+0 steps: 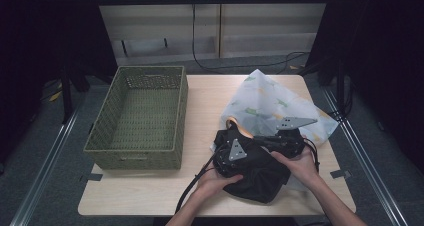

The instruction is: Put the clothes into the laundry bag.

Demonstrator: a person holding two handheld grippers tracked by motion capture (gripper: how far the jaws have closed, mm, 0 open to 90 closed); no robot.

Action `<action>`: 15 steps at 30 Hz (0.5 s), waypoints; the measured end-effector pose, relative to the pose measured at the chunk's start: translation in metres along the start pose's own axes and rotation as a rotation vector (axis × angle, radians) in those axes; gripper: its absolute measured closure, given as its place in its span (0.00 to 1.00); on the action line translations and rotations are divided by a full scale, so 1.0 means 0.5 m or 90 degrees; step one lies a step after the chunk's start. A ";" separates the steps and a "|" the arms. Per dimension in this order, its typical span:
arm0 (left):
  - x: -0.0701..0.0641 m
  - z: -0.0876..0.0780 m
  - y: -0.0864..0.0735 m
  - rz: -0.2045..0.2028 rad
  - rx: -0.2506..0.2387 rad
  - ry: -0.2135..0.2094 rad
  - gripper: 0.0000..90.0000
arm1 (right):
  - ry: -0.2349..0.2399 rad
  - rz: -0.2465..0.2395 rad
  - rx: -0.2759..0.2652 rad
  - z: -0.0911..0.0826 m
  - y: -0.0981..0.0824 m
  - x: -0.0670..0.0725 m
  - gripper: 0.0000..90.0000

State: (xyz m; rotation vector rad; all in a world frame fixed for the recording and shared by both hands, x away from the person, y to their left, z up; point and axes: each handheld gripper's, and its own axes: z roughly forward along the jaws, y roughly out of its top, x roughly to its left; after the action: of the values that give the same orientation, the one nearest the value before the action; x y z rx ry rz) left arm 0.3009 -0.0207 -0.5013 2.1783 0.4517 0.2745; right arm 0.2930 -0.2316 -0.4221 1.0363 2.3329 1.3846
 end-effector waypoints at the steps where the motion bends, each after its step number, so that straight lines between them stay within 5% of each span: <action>1: 0.004 0.000 0.001 -0.016 -0.008 -0.008 0.71 | 0.000 0.000 -0.003 -0.001 0.001 0.000 0.98; 10: 0.042 -0.056 0.015 -0.121 -0.116 -0.053 0.78 | -0.006 -0.006 -0.032 -0.024 0.021 -0.001 0.98; 15: 0.060 -0.094 0.036 -0.148 -0.161 -0.040 0.80 | -0.006 -0.011 -0.039 -0.028 0.029 0.005 0.98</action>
State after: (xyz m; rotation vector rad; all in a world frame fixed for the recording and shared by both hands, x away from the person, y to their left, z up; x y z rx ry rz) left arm 0.3157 0.0157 -0.4579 1.8630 0.5966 0.1269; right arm 0.2905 -0.2350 -0.4026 1.0005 2.2723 1.4318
